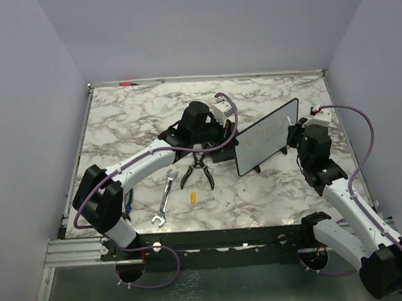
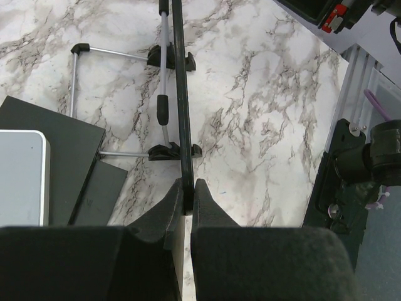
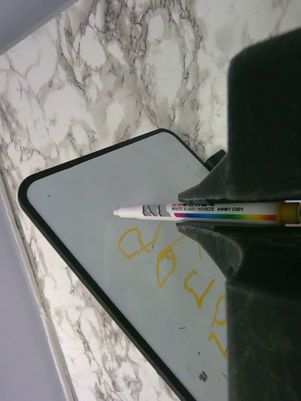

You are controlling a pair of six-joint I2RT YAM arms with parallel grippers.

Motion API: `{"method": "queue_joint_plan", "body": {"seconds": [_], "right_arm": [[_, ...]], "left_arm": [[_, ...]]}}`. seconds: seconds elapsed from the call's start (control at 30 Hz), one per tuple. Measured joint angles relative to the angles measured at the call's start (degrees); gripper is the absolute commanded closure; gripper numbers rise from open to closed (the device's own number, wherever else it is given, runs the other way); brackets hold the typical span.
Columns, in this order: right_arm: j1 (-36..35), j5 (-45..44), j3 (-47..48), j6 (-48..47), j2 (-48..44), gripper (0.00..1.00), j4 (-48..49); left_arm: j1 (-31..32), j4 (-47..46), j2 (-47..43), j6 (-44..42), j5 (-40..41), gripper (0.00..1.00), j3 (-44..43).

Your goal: Write a sentence on the whiteboard

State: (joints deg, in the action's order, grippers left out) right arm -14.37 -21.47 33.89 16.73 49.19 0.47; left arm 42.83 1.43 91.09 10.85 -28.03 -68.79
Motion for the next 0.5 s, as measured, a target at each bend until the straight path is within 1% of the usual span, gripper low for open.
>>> {"method": "queue_joint_plan", "body": {"seconds": [0.5], "right_arm": [[0.26, 2.84, 0.63, -0.35, 2.36, 0.99, 1.97]], "left_arm": [[0.04, 0.02, -0.02, 0.02, 0.00, 1.00, 0.00]]}}
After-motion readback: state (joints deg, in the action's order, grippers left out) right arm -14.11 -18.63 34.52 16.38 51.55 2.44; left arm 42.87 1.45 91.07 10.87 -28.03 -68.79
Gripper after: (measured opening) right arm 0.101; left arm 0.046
